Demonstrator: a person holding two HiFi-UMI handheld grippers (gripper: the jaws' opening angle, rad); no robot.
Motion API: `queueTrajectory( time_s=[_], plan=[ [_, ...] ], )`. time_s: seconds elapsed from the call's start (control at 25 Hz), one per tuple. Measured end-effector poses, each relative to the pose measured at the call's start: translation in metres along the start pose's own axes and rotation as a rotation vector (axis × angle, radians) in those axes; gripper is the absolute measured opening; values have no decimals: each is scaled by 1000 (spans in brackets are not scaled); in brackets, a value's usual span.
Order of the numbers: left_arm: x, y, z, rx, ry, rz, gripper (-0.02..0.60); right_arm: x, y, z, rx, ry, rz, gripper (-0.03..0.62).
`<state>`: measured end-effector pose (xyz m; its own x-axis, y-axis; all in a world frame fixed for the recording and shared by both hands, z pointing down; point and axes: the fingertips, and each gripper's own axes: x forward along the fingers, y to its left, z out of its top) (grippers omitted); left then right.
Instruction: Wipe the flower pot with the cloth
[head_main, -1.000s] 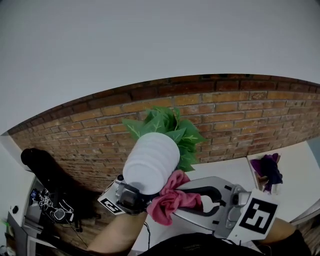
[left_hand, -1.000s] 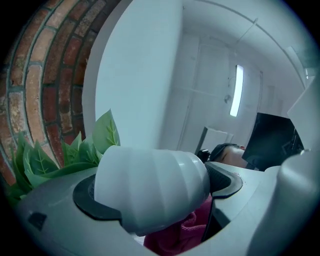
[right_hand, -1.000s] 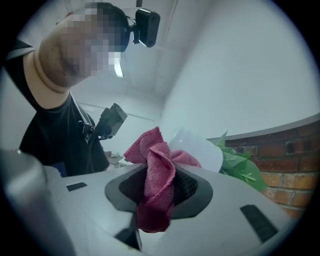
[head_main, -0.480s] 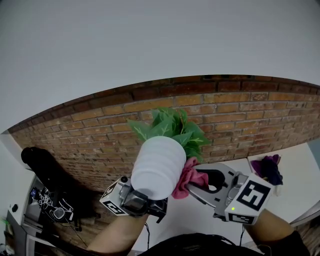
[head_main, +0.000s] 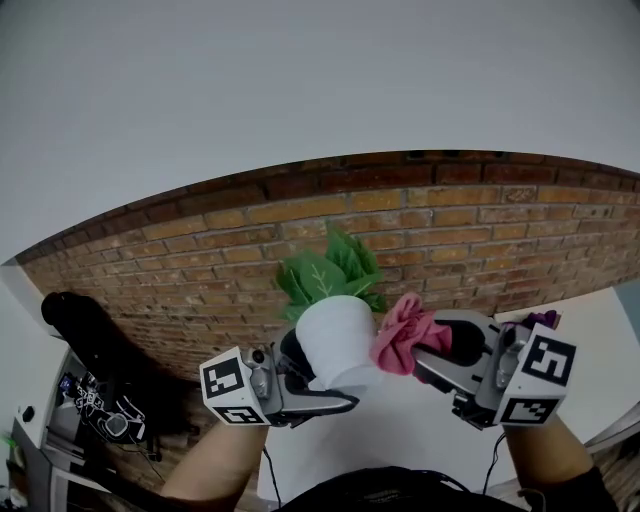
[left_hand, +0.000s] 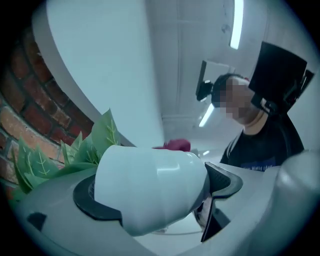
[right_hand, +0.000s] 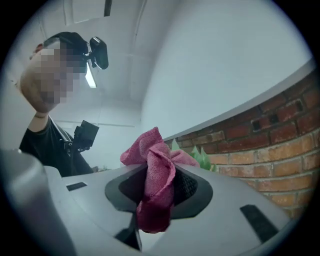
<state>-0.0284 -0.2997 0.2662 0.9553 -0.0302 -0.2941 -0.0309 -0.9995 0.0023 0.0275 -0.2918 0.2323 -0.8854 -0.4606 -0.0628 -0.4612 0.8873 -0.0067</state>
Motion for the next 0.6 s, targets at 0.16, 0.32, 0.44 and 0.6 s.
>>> queueTrajectory(
  time_s=[0.16, 0.32, 0.44, 0.6],
  plan=[
    [16, -12, -40, 116, 246, -36, 537, 17, 13, 4, -175, 95, 18, 106],
    [26, -23, -66, 212, 422, -63, 537, 35, 6, -13, -264, 219, 1, 106],
    [28, -22, -73, 297, 502, -50, 537, 42, 11, -30, -390, 315, 0, 106],
    [18, -7, -77, 410, 618, -1, 537, 43, 34, -50, -454, 402, 57, 106]
  ],
)
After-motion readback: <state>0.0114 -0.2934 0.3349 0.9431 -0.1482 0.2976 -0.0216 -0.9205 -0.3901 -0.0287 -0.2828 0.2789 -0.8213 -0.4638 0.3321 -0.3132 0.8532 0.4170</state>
